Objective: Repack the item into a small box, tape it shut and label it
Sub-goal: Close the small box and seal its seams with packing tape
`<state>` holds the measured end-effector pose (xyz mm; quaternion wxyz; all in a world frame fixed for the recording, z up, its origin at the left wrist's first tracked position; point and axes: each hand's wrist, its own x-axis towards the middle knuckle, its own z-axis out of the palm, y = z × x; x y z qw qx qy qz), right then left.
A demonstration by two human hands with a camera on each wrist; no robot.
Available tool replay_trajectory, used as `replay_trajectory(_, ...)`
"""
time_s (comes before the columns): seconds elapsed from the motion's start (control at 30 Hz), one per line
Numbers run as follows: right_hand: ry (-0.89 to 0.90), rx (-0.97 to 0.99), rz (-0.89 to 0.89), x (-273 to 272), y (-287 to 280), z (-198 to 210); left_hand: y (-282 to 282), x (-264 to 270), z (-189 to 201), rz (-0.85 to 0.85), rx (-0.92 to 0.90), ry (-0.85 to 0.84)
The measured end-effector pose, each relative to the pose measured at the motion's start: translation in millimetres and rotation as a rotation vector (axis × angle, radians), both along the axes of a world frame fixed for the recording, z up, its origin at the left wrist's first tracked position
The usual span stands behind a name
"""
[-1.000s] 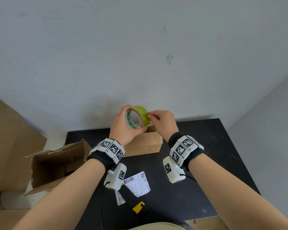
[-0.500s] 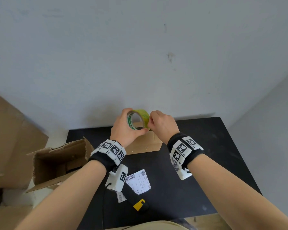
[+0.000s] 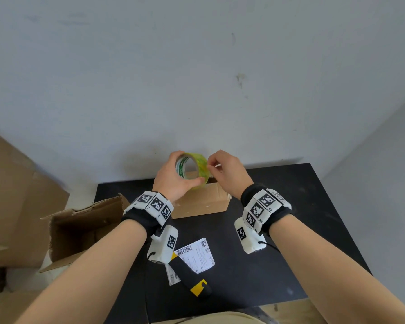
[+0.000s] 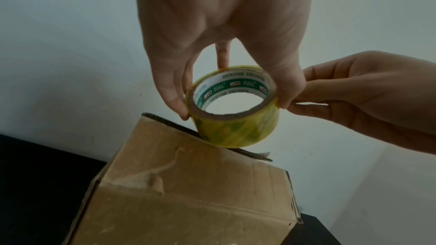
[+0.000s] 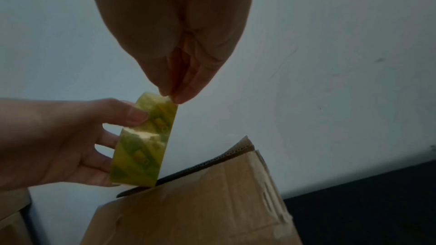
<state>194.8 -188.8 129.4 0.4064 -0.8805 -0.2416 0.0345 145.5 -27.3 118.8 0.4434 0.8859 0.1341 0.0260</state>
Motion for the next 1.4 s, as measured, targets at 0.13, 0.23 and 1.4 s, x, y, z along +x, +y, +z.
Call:
replay_trajectory(0.13,0.131,0.093,-0.089,0,2,5,2,0,0,-0.009,-0.002,0.013)
replay_trajectory(0.23,0.221,0.164,-0.106,2,3,8,3,0,2,-0.033,0.010,0.016)
replay_trajectory(1.4,0.517,0.618,-0.406,-13,-5,0,25,-15,2,-0.037,0.340,0.108)
